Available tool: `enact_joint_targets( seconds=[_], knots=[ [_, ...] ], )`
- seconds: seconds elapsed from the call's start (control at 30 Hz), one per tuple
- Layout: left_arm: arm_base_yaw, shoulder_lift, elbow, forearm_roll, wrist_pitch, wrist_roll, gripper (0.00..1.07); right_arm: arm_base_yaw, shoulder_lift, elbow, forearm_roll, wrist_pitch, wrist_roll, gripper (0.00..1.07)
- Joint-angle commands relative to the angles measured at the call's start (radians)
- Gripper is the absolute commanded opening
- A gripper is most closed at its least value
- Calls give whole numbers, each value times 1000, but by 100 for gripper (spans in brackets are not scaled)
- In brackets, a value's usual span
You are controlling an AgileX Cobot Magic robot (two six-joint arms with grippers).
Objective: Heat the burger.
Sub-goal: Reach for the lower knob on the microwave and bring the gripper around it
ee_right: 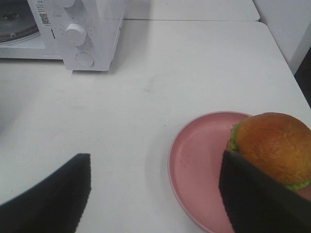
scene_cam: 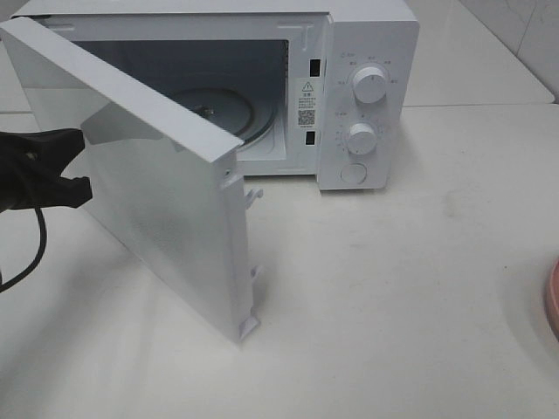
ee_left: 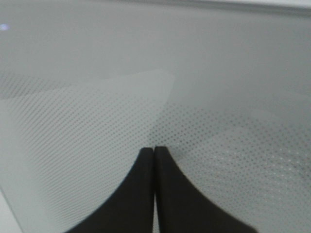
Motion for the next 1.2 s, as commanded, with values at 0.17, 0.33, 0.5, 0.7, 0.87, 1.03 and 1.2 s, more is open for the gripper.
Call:
enact_joint_targets(
  seconds=[0.17, 0.33, 0.5, 0.7, 0.87, 1.03, 1.2],
  knots=[
    [-49, 54, -61, -30, -14, -5, 0, -5, -30, 4, 2, 1, 5, 72],
    [-84, 101, -108, -54, -13, -5, 0, -5, -30, 4, 2, 1, 5, 72],
    [-136, 141, -166, -93, -7, -5, 0, -5, -30, 4, 3, 1, 5, 72],
    [-214, 204, -260, -204, 42, 9, 0, -5, -30, 4, 3, 1, 5, 72],
    [-257, 240, -343, -253, 93, 68, 0, -5, -30, 4, 3, 1, 5, 72],
    [-281, 267, -405, -305, 117, 82, 0, -5, -30, 4, 4, 1, 6, 72],
    [-292, 314, -525, -345, 175, 88, 0, -5, -30, 4, 4, 1, 9, 72]
  ],
)
